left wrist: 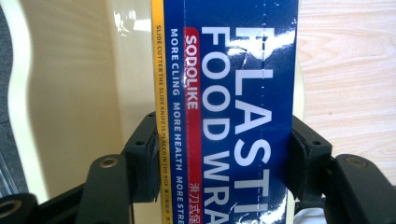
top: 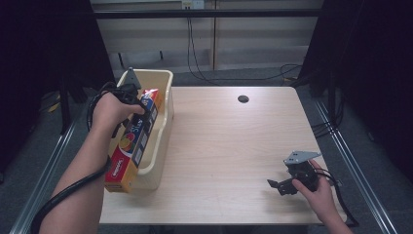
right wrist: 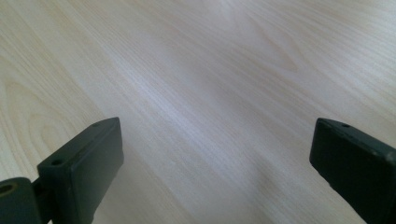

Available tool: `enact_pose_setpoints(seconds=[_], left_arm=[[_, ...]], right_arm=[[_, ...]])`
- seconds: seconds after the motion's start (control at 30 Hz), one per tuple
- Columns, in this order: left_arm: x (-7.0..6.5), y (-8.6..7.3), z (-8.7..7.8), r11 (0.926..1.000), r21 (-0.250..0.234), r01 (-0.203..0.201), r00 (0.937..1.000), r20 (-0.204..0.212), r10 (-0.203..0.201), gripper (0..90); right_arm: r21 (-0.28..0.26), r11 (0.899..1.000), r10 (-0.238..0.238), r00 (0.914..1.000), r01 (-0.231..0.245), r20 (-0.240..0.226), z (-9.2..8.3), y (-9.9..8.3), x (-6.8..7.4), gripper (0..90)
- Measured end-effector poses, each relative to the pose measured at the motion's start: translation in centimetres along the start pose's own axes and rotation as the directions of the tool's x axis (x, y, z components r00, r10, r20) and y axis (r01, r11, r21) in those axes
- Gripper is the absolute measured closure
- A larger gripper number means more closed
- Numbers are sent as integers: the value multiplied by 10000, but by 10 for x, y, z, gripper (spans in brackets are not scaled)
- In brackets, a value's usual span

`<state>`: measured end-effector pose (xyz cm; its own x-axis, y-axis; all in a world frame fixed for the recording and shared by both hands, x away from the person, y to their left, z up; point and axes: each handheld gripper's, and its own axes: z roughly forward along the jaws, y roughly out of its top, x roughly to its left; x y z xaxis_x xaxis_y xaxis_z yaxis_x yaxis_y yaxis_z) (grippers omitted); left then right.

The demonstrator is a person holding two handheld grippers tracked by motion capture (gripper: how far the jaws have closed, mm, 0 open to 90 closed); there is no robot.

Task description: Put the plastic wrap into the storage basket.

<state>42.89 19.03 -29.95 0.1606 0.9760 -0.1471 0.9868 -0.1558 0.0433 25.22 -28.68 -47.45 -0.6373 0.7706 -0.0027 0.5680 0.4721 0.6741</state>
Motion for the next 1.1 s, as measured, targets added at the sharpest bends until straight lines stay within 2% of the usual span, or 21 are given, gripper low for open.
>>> enact_pose_setpoints(seconds=[0.03,0.13,0.17,0.5,0.53,0.6,0.87,1.1], left_arm=[[1,0,1,10000,4,-53,9999,-98,53,403],[1,0,4,10000,1,98,10000,-13,-98,402],[2,0,4,10000,6,29,10000,-42,-29,402],[1,1,12,9999,57,111,9999,52,-111,401],[2,1,12,9999,130,6,10000,5,-6,401],[1,1,14,9999,72,124,9999,56,-125,401],[1,2,20,9999,117,120,9999,30,-120,401],[3,3,22,9996,176,222,9994,260,-226,400]], right_arm=[[-4,10000,-6,10000,6,-3,0,0,0,28],[17,10000,-58,10000,58,-31,0,0,0,29],[14,10000,-47,10000,47,82,0,0,1,29],[-15,10000,-64,10000,65,21,1,0,1,29],[-10,10000,-59,10000,59,33,1,0,1,29],[43,10000,-13,10000,13,79,1,0,1,29],[38,10000,-18,10000,18,89,1,0,1,29],[49,9999,-105,9999,105,2,2,0,1,29]])
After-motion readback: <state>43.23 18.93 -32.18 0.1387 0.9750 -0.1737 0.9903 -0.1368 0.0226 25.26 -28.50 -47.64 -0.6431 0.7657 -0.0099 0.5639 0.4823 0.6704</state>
